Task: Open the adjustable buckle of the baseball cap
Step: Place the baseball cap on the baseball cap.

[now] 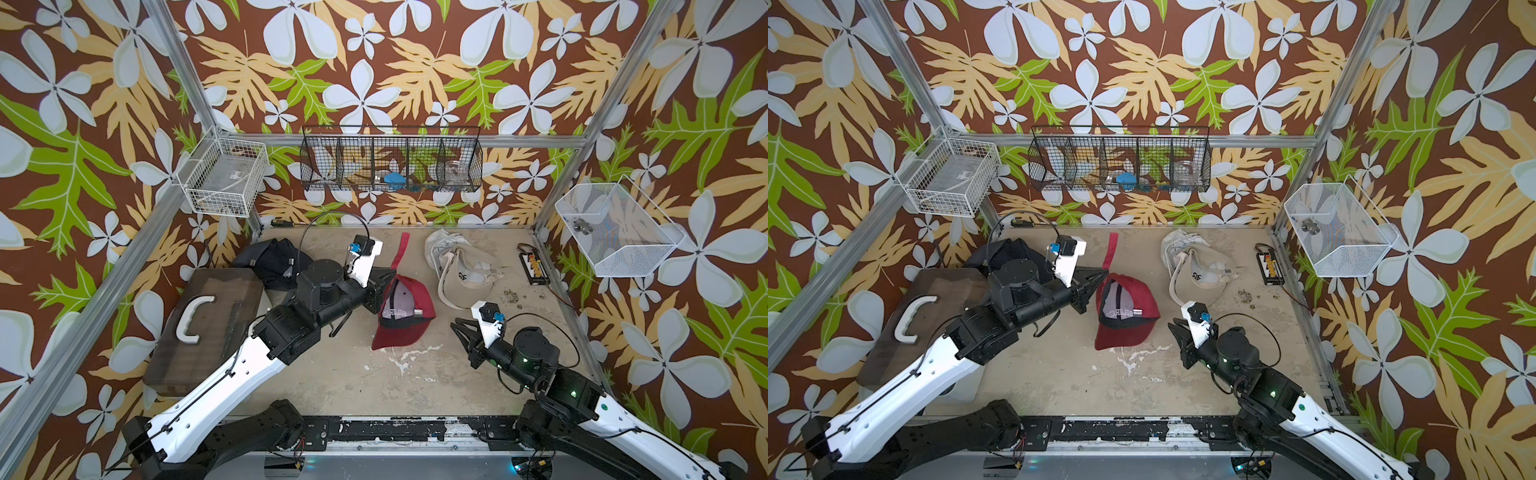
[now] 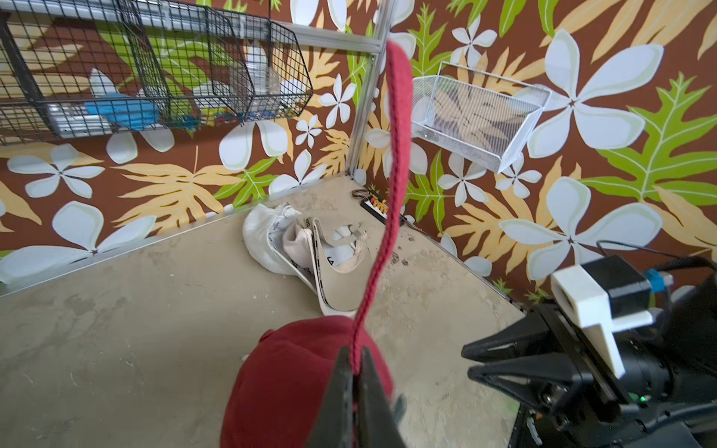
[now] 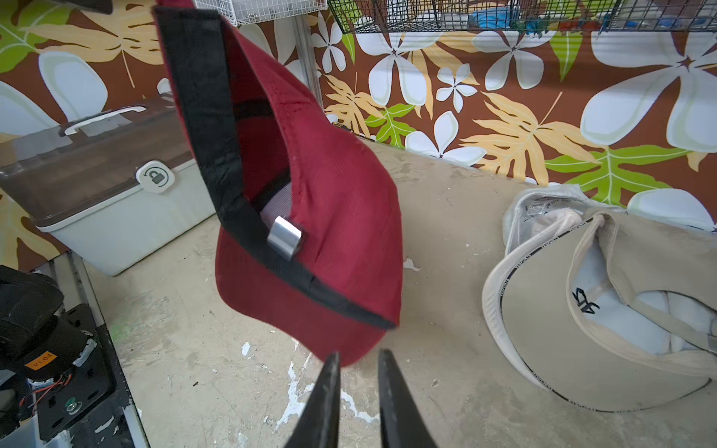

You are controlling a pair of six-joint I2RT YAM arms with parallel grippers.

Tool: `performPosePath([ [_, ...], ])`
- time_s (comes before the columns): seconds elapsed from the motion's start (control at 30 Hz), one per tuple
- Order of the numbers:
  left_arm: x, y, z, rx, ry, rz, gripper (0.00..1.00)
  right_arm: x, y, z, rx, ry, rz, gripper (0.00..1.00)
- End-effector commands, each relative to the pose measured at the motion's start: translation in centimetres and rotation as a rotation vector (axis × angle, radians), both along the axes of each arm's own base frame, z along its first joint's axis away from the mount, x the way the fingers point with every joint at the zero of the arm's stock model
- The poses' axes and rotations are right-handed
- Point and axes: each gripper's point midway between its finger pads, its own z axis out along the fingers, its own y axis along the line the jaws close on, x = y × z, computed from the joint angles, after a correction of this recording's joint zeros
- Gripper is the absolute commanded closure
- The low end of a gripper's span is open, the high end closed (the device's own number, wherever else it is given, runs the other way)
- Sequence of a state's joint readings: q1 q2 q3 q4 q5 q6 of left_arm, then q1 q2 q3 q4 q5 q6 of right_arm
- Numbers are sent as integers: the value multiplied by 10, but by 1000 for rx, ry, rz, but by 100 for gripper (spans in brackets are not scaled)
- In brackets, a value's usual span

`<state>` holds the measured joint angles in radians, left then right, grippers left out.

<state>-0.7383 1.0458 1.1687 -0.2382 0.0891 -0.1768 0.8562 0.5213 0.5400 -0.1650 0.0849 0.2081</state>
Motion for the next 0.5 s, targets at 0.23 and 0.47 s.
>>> performPosePath([
  [0.23, 39, 24, 8, 30, -17, 67, 100, -2, -26, 31, 11, -82, -84, 57],
  [0.47, 75, 54, 19, 58, -44, 165, 100, -11, -46, 44, 36, -141, -117, 53],
])
